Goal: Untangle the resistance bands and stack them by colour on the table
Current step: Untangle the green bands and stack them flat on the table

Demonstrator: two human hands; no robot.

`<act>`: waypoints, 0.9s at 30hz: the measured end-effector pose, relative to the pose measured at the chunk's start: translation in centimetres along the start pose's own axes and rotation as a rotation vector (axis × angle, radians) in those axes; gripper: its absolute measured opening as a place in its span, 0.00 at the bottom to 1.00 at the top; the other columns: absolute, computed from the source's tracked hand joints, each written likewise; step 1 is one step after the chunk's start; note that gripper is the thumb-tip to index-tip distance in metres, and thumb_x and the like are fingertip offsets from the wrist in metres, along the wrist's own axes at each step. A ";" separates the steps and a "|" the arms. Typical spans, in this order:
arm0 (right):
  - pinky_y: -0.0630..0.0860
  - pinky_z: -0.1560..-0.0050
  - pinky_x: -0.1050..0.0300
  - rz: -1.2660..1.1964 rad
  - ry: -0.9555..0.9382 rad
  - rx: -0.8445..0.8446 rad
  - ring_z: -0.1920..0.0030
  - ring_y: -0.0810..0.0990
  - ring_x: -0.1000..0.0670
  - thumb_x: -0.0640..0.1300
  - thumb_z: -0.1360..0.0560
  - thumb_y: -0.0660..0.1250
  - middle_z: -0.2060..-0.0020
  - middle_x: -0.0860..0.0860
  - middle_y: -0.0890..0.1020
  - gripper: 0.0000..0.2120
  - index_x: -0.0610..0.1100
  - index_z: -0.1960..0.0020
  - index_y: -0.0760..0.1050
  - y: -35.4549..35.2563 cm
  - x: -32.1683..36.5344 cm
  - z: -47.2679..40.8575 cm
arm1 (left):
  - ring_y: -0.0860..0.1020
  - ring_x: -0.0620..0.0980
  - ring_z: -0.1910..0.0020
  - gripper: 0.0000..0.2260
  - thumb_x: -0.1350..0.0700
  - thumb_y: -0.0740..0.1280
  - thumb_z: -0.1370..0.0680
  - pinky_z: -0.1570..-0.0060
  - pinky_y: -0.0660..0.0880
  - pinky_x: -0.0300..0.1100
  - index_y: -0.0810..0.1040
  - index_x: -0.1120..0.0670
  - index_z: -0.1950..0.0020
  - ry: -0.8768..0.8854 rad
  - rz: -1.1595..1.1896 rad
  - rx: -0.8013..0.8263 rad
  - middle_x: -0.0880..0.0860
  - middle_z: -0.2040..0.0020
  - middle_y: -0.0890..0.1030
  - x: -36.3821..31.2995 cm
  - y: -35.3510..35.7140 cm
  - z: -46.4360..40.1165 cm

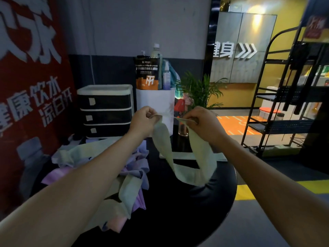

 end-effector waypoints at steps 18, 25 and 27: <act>0.72 0.63 0.72 -0.462 0.042 0.068 0.61 0.76 0.58 0.40 0.26 0.69 0.52 0.51 0.75 0.14 0.44 0.41 0.74 3.0 2.1 -1.5 | 0.78 0.48 0.56 0.09 0.69 0.63 0.25 0.50 0.77 0.37 0.77 0.55 0.53 -0.108 0.430 0.226 0.55 0.56 0.79 -3.5 -0.4 0.8; 0.74 0.56 0.67 -0.772 0.059 0.187 0.58 0.77 0.64 0.33 0.24 0.64 0.55 0.58 0.79 0.15 0.51 0.45 0.77 2.5 2.2 -0.4 | 0.75 0.44 0.63 0.05 0.61 0.72 0.28 0.55 0.73 0.37 0.77 0.53 0.55 0.139 0.060 0.206 0.49 0.62 0.77 -2.8 -0.9 0.5; 0.75 0.52 0.63 -0.808 0.093 0.229 0.55 0.78 0.57 0.35 0.25 0.65 0.56 0.56 0.80 0.12 0.50 0.48 0.78 2.6 2.3 -0.1 | 0.71 0.44 0.64 0.07 0.58 0.73 0.29 0.61 0.69 0.35 0.75 0.50 0.62 0.205 -0.048 0.146 0.49 0.62 0.73 -2.7 -0.6 0.2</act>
Point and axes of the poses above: each hand's wrist, its own z-axis away from the middle knuckle, its own y-axis out of the palm, x = y × z, the point moved 1 cm from there along -z, towards the middle knuckle
